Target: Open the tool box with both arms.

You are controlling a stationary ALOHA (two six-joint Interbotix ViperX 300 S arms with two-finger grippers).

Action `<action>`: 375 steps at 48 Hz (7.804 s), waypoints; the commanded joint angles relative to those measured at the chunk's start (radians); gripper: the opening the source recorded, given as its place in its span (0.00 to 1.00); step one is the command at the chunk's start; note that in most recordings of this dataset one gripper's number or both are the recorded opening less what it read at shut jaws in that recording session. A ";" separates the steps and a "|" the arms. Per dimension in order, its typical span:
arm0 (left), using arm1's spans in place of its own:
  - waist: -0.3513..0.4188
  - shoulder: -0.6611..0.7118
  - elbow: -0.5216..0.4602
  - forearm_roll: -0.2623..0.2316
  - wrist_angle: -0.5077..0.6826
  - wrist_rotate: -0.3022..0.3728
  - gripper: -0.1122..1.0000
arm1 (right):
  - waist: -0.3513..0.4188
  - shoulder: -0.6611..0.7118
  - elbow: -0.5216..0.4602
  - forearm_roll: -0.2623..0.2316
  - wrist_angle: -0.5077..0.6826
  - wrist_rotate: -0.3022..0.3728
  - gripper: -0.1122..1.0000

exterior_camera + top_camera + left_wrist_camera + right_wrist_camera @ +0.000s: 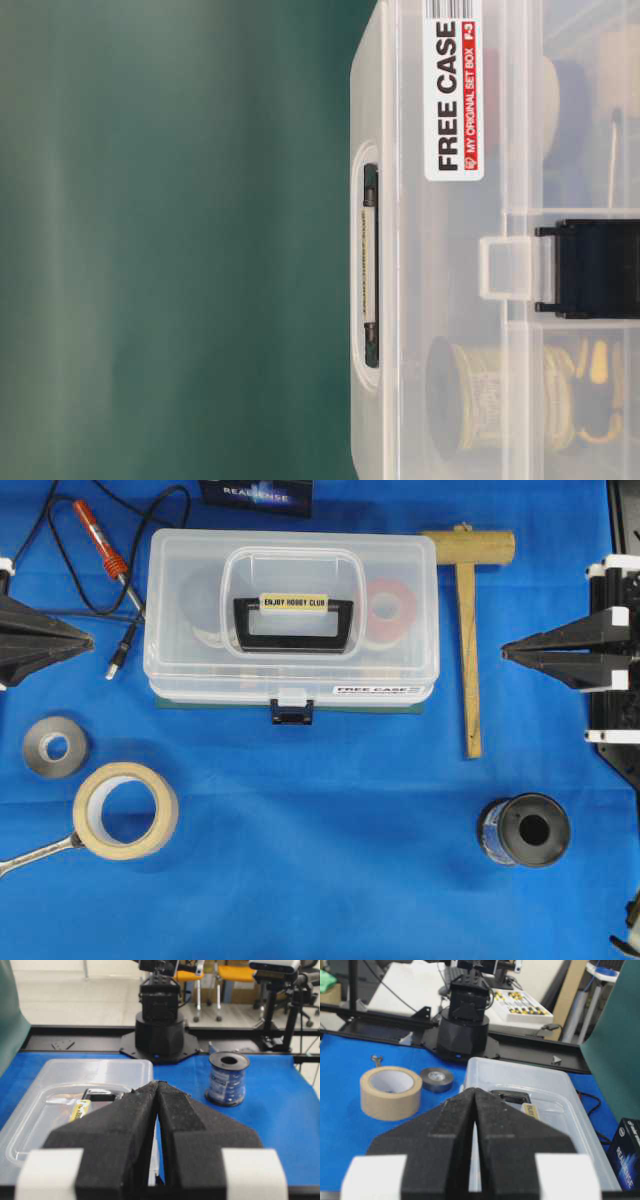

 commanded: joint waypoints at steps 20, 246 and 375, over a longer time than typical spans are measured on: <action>0.106 -0.002 -0.005 -0.031 0.235 0.064 0.10 | -0.198 0.028 -0.064 0.017 0.336 0.031 0.10; 0.673 0.503 -0.109 -0.032 -0.107 0.169 0.91 | -0.623 0.474 -0.259 0.002 0.150 0.040 0.88; 0.295 0.354 0.020 -0.034 0.049 0.149 0.91 | -0.207 0.405 -0.164 0.015 0.318 0.055 0.88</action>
